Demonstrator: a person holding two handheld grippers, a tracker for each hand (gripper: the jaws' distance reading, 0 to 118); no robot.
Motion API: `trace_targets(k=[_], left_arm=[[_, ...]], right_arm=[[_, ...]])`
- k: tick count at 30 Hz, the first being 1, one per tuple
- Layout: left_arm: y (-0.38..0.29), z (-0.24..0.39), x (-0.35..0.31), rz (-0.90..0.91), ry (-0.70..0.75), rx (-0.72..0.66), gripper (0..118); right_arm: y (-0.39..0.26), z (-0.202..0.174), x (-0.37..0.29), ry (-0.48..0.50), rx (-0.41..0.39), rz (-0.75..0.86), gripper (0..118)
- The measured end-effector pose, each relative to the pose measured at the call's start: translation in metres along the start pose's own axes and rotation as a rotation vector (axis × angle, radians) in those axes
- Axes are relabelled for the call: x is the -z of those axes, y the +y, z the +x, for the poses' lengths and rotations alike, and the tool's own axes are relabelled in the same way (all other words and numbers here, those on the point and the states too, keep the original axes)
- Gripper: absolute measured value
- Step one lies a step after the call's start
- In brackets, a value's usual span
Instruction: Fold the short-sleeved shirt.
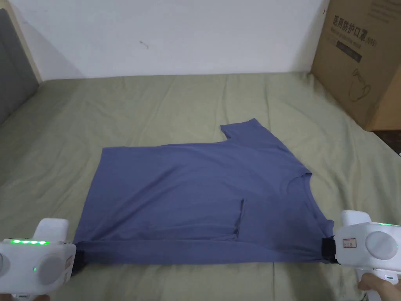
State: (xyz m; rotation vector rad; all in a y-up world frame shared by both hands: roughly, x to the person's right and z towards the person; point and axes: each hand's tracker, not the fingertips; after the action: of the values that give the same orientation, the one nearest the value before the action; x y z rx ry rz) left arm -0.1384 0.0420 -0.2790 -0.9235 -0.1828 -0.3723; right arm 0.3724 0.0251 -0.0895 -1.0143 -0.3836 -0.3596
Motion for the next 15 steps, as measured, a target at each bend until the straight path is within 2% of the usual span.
trace_targets(k=[1, 2, 7, 10, 11, 12, 13, 14, 15], left_arm=[[-0.002, 0.000, 0.001, -0.023, -0.041, -0.028, 99], [-0.003, 0.000, 0.002, -0.039, -0.058, -0.042, 109], [-0.010, -0.004, -0.019, -0.023, -0.124, -0.057, 108], [-0.018, -0.010, -0.035, -0.015, -0.196, -0.149, 106], [-0.022, -0.012, -0.040, -0.009, -0.231, -0.172, 98], [-0.026, -0.014, -0.044, -0.001, -0.256, -0.186, 79], [-0.030, -0.013, -0.047, -0.002, -0.263, -0.187, 49], [-0.035, -0.012, -0.045, -0.012, -0.261, -0.182, 6], [-0.039, -0.010, -0.044, -0.018, -0.253, -0.179, 0]], right_arm=[[-0.001, -0.002, 0.000, -0.012, -0.005, -0.003, 56], [-0.002, -0.003, -0.001, -0.049, -0.007, -0.001, 83], [-0.002, -0.009, -0.021, -0.028, -0.010, 0.040, 85], [-0.002, -0.020, -0.035, 0.017, -0.063, 0.100, 82], [-0.002, -0.025, -0.039, 0.028, -0.091, 0.114, 68], [-0.003, -0.031, -0.040, 0.024, -0.100, 0.120, 49], [-0.005, -0.036, -0.040, 0.027, -0.109, 0.120, 17], [-0.006, -0.040, -0.037, 0.053, -0.124, 0.112, 0], [-0.008, -0.044, -0.033, 0.100, -0.115, 0.086, 0]])
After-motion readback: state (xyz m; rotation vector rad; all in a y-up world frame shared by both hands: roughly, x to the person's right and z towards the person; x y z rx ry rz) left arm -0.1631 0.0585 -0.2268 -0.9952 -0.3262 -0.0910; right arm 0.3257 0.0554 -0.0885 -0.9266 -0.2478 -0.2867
